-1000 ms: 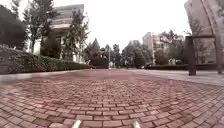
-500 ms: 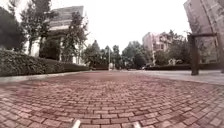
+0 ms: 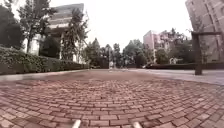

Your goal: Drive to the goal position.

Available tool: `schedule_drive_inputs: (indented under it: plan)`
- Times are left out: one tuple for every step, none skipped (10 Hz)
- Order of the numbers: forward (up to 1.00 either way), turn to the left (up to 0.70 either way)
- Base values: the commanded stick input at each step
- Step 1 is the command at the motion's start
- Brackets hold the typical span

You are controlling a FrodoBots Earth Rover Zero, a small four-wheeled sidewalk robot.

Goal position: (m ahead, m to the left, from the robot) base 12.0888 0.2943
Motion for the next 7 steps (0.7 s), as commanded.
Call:
schedule_drive_inputs:
  plan:
    - [0.7, 0.0]
    - [0.7, 0.0]
    - [0.7, 0.0]
    - [0.7, 0.0]
    - [0.7, 0.0]
    - [0.7, 0.0]
    - [0.7, 0.0]
